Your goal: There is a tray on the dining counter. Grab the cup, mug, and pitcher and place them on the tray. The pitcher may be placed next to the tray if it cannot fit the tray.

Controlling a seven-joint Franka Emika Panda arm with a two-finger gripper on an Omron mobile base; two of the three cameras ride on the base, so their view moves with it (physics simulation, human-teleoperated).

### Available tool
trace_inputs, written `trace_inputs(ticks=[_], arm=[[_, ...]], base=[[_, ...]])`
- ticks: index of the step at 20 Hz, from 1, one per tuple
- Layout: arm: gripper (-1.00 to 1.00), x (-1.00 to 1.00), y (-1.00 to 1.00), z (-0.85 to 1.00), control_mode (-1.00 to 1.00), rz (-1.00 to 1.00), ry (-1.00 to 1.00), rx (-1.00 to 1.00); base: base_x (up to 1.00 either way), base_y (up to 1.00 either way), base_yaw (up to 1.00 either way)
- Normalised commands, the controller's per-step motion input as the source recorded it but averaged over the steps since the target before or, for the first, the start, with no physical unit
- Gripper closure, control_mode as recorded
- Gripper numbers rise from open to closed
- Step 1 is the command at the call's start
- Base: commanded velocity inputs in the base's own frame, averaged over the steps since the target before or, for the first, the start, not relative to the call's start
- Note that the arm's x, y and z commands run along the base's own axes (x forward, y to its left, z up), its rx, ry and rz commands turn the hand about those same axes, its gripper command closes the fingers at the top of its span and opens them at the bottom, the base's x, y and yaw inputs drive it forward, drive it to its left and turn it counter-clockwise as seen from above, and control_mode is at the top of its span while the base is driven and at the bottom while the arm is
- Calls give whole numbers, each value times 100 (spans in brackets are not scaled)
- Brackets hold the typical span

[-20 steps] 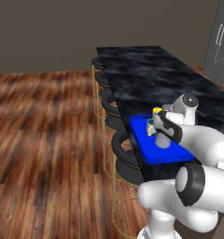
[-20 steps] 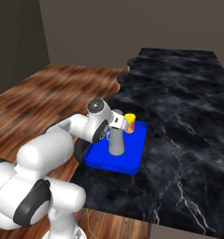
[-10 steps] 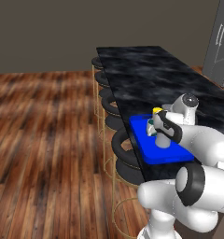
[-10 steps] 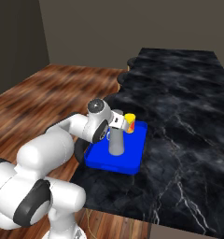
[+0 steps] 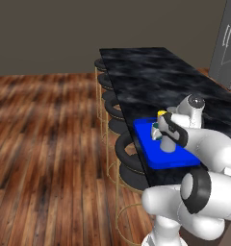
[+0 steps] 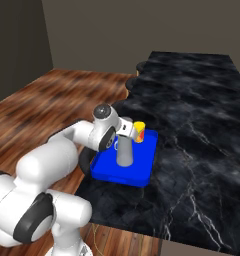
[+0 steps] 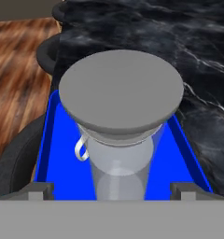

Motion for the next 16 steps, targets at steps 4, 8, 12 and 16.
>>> trace_inputs(ticks=[4,8,12,16], arm=[[-100,-11,0,54,-100,0,3,0],[-100,-54,0,54,-100,0,7,0],[-100,-54,23,50,-100,0,3,0],[-100,-56,34,64,-100,0,0,0]], base=[[0,0,0],[0,0,0],[0,0,0],[0,0,0]])
